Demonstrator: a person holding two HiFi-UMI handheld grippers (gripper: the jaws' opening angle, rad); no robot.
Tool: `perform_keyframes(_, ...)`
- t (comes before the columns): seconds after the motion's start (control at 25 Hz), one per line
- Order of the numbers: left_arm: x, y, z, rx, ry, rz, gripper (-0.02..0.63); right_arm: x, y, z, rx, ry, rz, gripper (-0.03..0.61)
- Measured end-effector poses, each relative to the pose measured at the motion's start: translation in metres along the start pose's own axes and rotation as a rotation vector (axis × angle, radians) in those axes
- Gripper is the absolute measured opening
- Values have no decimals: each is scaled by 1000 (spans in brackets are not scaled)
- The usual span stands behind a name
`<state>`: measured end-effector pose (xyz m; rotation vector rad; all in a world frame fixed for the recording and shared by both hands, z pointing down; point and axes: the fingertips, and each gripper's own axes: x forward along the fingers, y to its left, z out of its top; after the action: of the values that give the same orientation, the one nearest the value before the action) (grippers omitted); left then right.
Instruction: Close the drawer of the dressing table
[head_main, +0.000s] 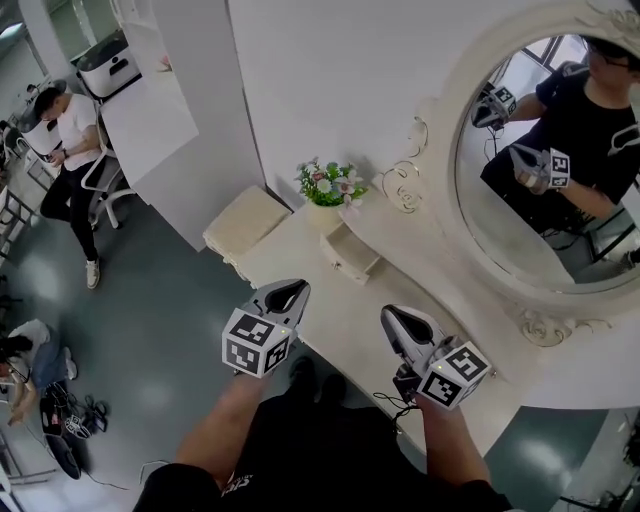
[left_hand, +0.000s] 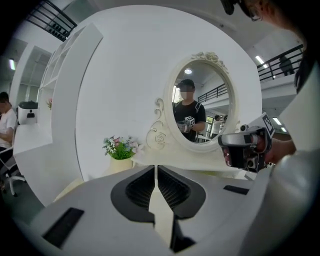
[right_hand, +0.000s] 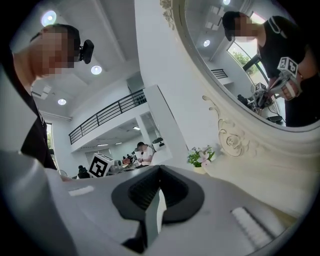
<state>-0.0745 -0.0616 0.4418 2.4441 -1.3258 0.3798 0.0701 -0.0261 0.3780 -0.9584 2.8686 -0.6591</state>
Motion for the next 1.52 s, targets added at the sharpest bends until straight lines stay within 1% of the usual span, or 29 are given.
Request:
perform_keyframes(0.16,35,6,-8,27,42,-37,6,3,-19,-3,22,0,-55,11)
perform_keyframes(0.36,74,10,-23,51,91,-83,9,14,-40,-10,42,13,-103,11)
perform_keyframes(0.48,94,14,-30,55,116,-101,37,23,-48,-14,47,31,-118,11)
perform_keyframes(0.64,117,21,-41,60,148,-116,52,31,-56,-18,54,50,-131,11)
perform_keyframes(0.88,143,28,-66,97,225,-126,83,37,-65,-18,63,54,-154,11)
perform_keyframes(1.04,154,28,-79,99,269,-136,104,32,-71,-20,72,53,-177,11)
perform_keyframes(1.16,161,29,-89,126,304,-144,123,27,-75,-20,79,49,-198,11)
perform_keyframes(1.52,184,33,-115,148,395,-151,129,12,-75,-15,78,36,-235,11)
